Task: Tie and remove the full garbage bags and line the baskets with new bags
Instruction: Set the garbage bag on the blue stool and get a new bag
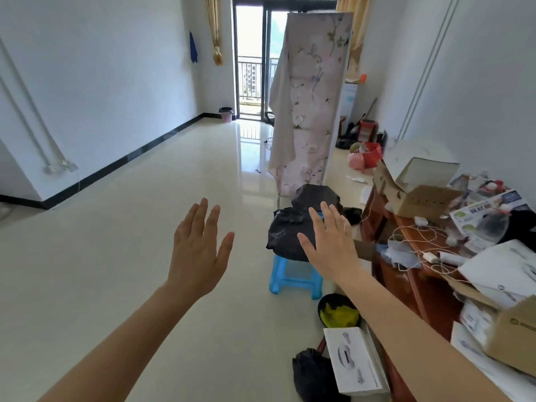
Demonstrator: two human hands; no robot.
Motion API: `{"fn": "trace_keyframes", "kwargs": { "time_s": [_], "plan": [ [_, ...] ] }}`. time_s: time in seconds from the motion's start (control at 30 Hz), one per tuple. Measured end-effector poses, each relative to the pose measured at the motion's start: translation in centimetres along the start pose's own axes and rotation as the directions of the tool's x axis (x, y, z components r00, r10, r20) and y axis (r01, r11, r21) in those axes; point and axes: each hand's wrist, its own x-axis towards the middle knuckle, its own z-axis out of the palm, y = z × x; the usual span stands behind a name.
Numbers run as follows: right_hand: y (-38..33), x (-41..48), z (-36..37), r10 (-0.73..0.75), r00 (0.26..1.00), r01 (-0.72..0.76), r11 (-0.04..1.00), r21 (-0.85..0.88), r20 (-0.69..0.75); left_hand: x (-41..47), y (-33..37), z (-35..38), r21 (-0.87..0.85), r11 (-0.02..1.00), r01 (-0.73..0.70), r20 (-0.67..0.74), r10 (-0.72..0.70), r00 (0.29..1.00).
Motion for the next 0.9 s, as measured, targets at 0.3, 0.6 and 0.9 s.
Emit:
{"fn": "trace_keyframes", "kwargs": {
  "time_s": [0.3, 0.6, 0.9],
  "plan": [
    [7.9, 14.0, 8.1, 0.28, 0.959, -0.282, 0.958, 0.041, 0.052, 24.6, -0.6, 13.8, -0.037, 0.953, -0.299, 0.167, 0.301, 0.939],
    [21.4, 29.8, 24.1, 0.486, 0.844, -0.509, 0.859, 0.05, 0.228, 43.8, 3.3, 36.2, -0.075, 0.912, -0.403, 0.443, 0.392, 0.806],
    [27.1, 42.6, 37.1, 0.505, 0.727, -0.587, 0.808, 0.042, 0.466, 57.3, 3.1, 54.2, -0.116, 0.918, -0.38, 0.612, 0.368, 0.701]
  ]
}}
